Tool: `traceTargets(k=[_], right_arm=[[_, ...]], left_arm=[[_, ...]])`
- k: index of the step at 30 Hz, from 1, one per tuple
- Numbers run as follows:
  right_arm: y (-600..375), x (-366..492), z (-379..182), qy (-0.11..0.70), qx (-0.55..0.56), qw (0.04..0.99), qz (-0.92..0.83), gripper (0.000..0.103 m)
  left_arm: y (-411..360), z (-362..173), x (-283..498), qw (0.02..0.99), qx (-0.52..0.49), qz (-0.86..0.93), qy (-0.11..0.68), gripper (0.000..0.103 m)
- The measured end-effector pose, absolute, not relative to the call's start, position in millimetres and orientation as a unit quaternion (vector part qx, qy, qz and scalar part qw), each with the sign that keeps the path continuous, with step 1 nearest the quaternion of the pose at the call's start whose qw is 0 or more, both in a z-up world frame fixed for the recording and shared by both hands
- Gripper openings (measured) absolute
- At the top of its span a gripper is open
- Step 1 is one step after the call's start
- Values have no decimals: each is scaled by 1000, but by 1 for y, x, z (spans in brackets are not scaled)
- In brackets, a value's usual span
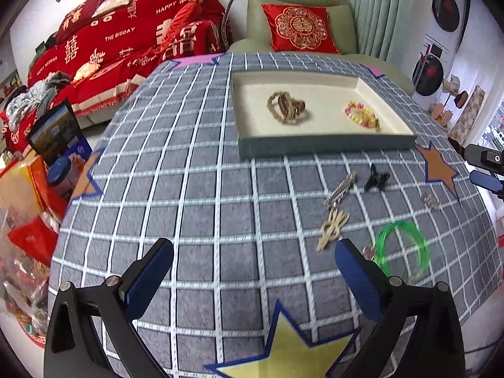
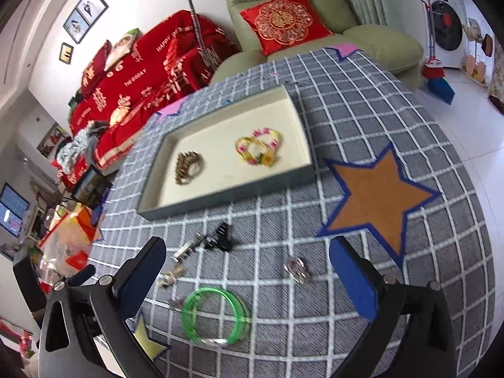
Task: Organize jewelry
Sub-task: 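Withdraw both tools from the tray toward the remaining jewelry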
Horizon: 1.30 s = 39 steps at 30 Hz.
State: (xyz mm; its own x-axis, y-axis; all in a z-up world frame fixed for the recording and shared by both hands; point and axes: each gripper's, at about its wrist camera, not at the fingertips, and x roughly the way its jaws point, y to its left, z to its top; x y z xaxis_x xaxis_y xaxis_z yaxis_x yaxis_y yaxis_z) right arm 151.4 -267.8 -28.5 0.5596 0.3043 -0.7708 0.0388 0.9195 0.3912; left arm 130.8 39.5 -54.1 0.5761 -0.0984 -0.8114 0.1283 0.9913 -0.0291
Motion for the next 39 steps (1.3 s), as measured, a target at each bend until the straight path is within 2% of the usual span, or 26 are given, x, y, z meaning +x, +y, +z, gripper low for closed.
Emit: traceTargets(k=[7,39], right_arm=[[-279,132,-53,491,193,847,63,103],[-266,118,-91,538,70,840,9,102]], left_arm=[[52,-78,123,871,-20,-59,487,103],[10,-100,153,862,47,-92,495,103]])
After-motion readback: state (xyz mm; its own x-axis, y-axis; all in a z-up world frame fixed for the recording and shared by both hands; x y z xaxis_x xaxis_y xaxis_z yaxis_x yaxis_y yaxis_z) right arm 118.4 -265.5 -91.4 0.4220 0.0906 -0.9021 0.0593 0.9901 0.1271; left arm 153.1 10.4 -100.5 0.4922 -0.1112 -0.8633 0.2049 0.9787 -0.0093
